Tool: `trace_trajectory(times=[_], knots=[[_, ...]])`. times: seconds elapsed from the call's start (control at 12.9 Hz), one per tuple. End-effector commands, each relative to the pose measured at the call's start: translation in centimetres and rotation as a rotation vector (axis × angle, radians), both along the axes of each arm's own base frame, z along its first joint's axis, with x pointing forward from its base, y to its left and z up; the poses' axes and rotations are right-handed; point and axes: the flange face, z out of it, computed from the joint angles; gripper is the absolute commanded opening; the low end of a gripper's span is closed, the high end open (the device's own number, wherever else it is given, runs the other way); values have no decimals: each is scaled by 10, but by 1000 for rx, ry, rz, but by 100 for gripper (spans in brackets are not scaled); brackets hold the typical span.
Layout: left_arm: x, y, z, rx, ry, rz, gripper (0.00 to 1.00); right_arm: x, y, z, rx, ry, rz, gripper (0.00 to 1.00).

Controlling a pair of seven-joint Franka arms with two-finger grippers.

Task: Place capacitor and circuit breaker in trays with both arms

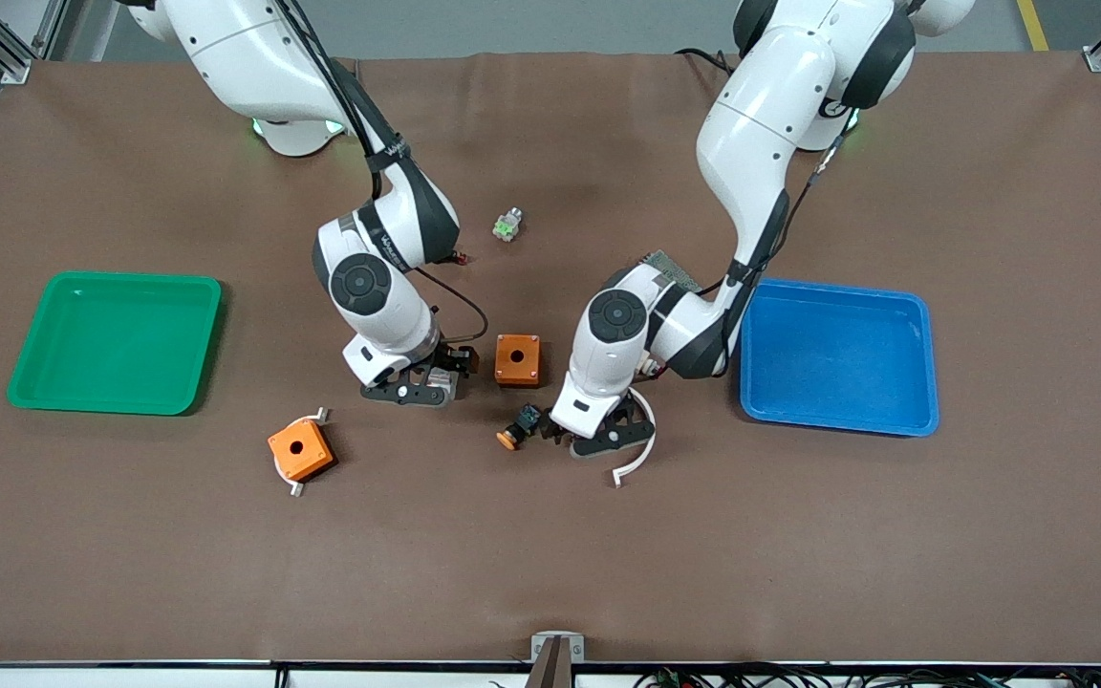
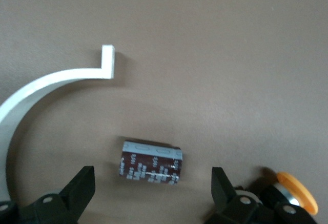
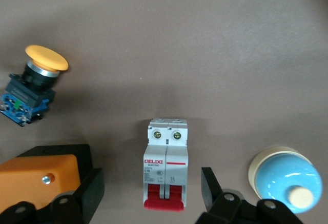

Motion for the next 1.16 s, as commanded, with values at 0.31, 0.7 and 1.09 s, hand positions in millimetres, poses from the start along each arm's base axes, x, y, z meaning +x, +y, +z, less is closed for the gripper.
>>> trace_trajectory(times=[0.31,0.7,1.09], knots=[[1,0,-16,72,-34,-63,95,-1,8,-15,-7,15,-8,22],[3,2,-14,76,-41,-69,34,9,-14,37,-4,24,-33,2],[33,40,51,97,-21,8,0,28,-116,146,7,58,36,1]])
